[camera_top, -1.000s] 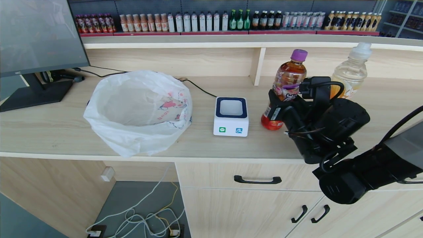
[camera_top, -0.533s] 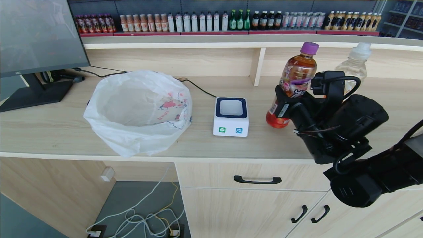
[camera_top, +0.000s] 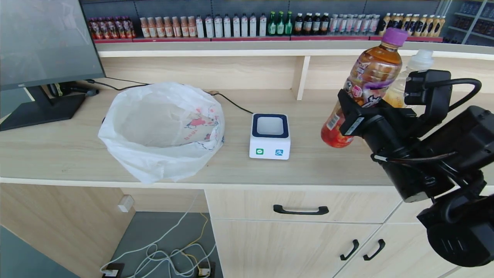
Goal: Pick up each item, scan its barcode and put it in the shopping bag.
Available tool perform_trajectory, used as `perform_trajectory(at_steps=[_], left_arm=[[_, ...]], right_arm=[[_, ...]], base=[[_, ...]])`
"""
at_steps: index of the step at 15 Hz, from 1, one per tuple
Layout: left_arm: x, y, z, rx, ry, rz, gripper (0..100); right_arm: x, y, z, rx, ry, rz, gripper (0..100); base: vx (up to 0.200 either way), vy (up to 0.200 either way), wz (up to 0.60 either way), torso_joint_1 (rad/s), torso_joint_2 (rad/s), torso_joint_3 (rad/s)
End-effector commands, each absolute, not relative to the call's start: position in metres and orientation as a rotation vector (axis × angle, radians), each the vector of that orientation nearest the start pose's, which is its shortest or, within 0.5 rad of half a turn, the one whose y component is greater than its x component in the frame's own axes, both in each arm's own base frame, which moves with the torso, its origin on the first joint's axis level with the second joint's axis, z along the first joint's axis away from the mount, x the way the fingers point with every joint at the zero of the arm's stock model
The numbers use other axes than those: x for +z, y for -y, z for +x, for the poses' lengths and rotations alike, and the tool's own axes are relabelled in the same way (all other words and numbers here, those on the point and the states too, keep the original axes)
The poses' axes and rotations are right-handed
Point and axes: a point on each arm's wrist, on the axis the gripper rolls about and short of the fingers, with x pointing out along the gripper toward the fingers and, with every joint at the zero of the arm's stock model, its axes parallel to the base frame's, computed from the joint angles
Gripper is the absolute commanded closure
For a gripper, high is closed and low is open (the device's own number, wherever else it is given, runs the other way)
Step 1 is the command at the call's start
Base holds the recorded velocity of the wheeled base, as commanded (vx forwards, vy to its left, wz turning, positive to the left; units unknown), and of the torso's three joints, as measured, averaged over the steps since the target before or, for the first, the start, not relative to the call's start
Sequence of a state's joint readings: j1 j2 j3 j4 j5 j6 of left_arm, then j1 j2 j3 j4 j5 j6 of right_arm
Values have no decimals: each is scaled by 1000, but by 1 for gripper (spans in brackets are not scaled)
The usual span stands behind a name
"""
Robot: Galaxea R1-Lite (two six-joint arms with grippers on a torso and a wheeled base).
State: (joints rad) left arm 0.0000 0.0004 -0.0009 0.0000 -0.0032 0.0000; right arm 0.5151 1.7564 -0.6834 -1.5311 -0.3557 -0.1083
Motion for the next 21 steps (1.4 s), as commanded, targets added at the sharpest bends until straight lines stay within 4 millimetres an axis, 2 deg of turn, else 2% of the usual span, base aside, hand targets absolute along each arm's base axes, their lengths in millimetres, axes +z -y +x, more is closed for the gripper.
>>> perform_trajectory(at_steps=[1, 3, 7, 12, 16, 18, 21], left_arm=[[75, 0, -23, -3, 0, 0, 0], [75, 0, -23, -3, 0, 0, 0], [76, 0, -23, -3, 2, 0, 0], [76, 0, -23, -3, 2, 0, 0], [76, 0, -23, -3, 2, 0, 0], [76, 0, -23, -3, 2, 0, 0], [76, 0, -23, -3, 2, 0, 0]], right_arm=[[230, -133, 246, 144, 443, 97, 100], [229, -133, 228, 177, 444, 104, 100], [226, -117, 201, 221, 444, 91, 100], [226, -113, 190, 236, 449, 93, 100], [227, -120, 185, 290, 453, 109, 100], [225, -133, 173, 409, 421, 207, 100], [225, -141, 163, 604, 406, 215, 100]], base=[[0, 0, 0, 0, 0, 0], [0, 0, 0, 0, 0, 0], [0, 0, 0, 0, 0, 0], [0, 0, 0, 0, 0, 0], [0, 0, 0, 0, 0, 0], [0, 0, 0, 0, 0, 0], [0, 0, 0, 0, 0, 0]])
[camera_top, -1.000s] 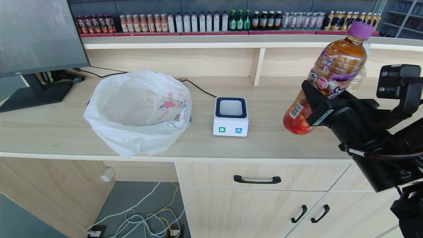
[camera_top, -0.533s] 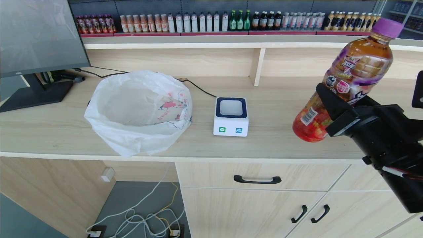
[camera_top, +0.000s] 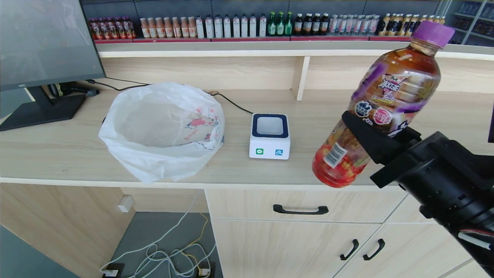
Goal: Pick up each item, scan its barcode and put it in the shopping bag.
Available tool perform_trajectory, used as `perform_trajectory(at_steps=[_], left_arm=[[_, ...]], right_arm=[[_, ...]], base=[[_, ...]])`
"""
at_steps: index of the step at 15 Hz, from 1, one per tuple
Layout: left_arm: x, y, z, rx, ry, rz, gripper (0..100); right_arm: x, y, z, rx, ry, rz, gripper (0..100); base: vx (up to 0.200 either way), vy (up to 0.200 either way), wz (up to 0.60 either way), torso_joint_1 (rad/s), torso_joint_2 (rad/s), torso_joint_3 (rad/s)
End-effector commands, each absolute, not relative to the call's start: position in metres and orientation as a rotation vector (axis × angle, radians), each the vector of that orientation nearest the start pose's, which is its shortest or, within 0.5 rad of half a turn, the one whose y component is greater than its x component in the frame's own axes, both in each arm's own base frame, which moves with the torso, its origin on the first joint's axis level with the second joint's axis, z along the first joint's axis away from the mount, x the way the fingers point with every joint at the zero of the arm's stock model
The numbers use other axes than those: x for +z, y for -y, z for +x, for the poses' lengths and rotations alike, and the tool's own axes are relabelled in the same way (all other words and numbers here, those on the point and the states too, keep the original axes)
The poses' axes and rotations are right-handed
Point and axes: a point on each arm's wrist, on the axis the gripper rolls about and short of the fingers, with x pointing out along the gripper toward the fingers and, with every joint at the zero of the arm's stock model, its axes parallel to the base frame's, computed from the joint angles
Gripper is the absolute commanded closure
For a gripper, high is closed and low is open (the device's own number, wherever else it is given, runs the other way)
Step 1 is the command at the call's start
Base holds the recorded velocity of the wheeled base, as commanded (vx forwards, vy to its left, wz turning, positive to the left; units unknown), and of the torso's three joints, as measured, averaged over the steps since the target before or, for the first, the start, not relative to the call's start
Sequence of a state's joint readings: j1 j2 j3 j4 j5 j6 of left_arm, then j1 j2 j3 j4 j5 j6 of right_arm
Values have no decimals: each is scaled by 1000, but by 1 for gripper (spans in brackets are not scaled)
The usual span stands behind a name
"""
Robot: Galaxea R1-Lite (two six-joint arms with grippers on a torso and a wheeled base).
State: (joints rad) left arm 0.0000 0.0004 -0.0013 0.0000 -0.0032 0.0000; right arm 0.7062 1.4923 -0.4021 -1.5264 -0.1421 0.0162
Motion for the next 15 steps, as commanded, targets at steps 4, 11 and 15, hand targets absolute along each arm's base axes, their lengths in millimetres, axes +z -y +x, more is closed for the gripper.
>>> perform_trajectory(at_steps=[4, 11, 15], left_arm=[[76, 0, -23, -3, 2, 0, 0], [76, 0, -23, -3, 2, 0, 0], [76, 0, -23, -3, 2, 0, 0]], right_arm=[[218, -146, 164, 778, 298, 404, 100], [224, -150, 156, 894, 182, 730, 100], [243, -163, 142, 1009, 183, 856, 100]], base=[[0, 0, 0, 0, 0, 0], [0, 0, 0, 0, 0, 0], [0, 0, 0, 0, 0, 0]])
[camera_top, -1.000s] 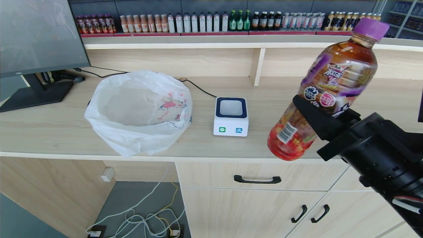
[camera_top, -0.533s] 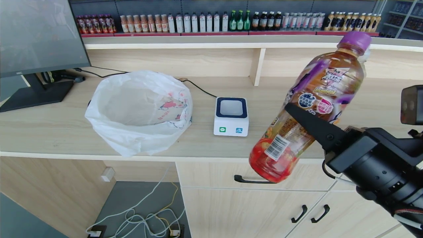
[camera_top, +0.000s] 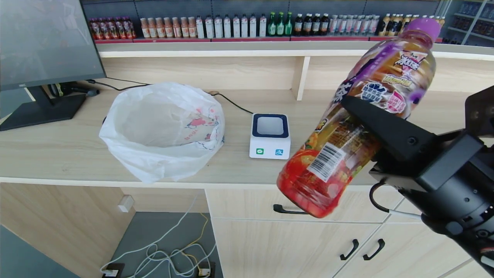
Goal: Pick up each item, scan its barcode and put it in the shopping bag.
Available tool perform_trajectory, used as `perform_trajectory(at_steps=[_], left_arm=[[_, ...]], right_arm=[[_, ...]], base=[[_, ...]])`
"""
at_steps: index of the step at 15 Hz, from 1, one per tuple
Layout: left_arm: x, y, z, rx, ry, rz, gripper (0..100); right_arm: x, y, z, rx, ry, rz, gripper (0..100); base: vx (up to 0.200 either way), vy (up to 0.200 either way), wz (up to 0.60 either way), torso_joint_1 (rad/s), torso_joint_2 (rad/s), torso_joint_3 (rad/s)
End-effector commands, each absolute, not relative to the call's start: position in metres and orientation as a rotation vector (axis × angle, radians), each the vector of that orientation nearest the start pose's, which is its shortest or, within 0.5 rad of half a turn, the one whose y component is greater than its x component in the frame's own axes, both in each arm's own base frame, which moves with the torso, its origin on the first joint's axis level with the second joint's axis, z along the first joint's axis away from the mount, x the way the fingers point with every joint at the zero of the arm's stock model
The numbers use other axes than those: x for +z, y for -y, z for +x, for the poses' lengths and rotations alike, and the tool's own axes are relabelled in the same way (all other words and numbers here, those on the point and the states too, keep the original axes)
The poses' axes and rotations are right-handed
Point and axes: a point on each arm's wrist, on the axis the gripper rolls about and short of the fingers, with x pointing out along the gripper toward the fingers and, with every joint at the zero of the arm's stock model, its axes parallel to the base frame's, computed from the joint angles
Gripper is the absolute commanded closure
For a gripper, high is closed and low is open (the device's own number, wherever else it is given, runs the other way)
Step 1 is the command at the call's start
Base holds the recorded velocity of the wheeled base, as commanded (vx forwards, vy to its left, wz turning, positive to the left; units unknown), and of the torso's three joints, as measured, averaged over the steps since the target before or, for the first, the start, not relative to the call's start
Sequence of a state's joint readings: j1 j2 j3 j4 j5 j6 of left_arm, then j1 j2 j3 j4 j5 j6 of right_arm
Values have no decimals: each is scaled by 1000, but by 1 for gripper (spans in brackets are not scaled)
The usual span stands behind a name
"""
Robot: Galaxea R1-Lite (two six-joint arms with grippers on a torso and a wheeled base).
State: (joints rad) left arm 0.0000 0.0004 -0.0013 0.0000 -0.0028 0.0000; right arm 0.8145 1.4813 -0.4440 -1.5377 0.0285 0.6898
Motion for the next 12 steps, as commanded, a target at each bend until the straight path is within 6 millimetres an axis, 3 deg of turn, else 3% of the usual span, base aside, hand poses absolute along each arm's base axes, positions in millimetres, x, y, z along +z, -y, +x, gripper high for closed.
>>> perform_trajectory(at_steps=[1, 3, 6, 12], left_arm=[[75, 0, -23, -3, 0, 0, 0], [76, 0, -23, -3, 2, 0, 0], [76, 0, -23, -3, 2, 0, 0], [75, 0, -23, -3, 0, 0, 0]], right_arm=[[249, -167, 142, 1018, 195, 869, 100], [252, -173, 144, 1009, 194, 912, 100], [257, -188, 124, 1047, 150, 1026, 100], [256, -187, 121, 1057, 120, 1067, 100]], base=[[0, 0, 0, 0, 0, 0], [0, 0, 0, 0, 0, 0], [0, 0, 0, 0, 0, 0], [0, 0, 0, 0, 0, 0]])
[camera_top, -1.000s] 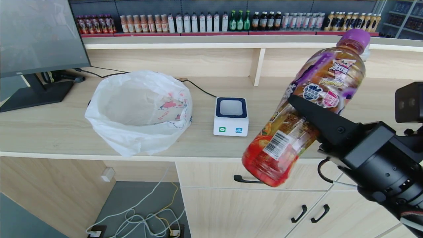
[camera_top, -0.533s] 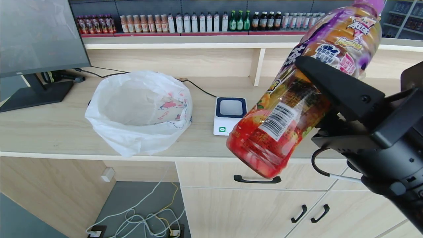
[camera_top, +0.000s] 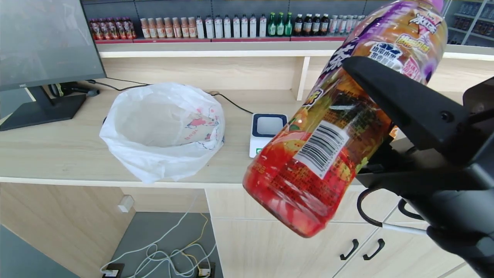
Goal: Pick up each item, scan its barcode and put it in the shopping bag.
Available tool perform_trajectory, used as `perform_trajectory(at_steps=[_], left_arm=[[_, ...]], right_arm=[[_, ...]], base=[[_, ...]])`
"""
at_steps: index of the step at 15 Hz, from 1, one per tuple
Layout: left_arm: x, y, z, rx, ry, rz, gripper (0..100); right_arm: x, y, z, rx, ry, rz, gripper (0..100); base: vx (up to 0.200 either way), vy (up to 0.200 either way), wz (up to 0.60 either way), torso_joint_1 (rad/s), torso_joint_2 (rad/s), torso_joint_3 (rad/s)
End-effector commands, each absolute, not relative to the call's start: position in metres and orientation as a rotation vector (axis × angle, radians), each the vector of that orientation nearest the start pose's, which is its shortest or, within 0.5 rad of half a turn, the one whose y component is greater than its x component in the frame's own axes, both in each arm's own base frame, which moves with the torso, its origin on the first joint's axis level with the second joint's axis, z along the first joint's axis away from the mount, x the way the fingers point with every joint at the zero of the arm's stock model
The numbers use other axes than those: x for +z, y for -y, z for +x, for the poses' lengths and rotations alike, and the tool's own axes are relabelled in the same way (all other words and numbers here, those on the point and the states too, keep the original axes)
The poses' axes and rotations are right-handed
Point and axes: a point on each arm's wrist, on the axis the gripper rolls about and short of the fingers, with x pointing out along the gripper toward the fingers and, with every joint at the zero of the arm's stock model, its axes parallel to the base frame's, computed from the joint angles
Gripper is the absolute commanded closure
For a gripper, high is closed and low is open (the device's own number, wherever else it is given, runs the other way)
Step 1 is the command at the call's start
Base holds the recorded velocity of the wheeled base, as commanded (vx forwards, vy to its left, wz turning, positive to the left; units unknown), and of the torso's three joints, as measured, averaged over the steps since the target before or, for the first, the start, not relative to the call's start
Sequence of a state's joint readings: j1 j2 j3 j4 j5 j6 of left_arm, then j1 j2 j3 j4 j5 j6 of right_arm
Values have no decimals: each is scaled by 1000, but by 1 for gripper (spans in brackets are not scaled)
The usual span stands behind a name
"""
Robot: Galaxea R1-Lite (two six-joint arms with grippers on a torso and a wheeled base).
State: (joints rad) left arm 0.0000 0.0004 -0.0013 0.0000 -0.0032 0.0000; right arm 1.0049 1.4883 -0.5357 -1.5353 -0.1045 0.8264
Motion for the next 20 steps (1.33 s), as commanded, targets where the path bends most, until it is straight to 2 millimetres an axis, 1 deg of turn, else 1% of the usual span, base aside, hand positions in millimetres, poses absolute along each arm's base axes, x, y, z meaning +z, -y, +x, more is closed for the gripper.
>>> perform_trajectory(at_steps=[1, 3, 5, 7, 9, 11, 13, 16, 20], left_arm=[[76, 0, -23, -3, 2, 0, 0], [76, 0, -23, -3, 2, 0, 0], [75, 0, -23, -3, 0, 0, 0], [75, 0, -23, -3, 0, 0, 0], [76, 0, -23, -3, 2, 0, 0], [75, 0, -23, -3, 0, 0, 0], [76, 0, -23, -3, 2, 0, 0], [76, 0, -23, -3, 2, 0, 0], [76, 0, -23, -3, 2, 0, 0]], right_arm=[[255, -187, 121, 1058, 115, 1066, 100], [249, -182, 116, 1062, 91, 1063, 100], [239, -174, 104, 1082, 49, 1055, 100], [232, -168, 100, 1077, 28, 1046, 100], [232, -167, 99, 1078, 20, 1061, 100], [225, -166, 99, 1070, -20, 1075, 100], [224, -166, 99, 1068, -37, 1097, 100], [226, -167, 101, 1069, -35, 1107, 100], [222, -167, 104, 1049, -43, 1101, 100]], base=[[0, 0, 0, 0, 0, 0], [0, 0, 0, 0, 0, 0], [0, 0, 0, 0, 0, 0], [0, 0, 0, 0, 0, 0], [0, 0, 0, 0, 0, 0], [0, 0, 0, 0, 0, 0], [0, 0, 0, 0, 0, 0], [0, 0, 0, 0, 0, 0], [0, 0, 0, 0, 0, 0]])
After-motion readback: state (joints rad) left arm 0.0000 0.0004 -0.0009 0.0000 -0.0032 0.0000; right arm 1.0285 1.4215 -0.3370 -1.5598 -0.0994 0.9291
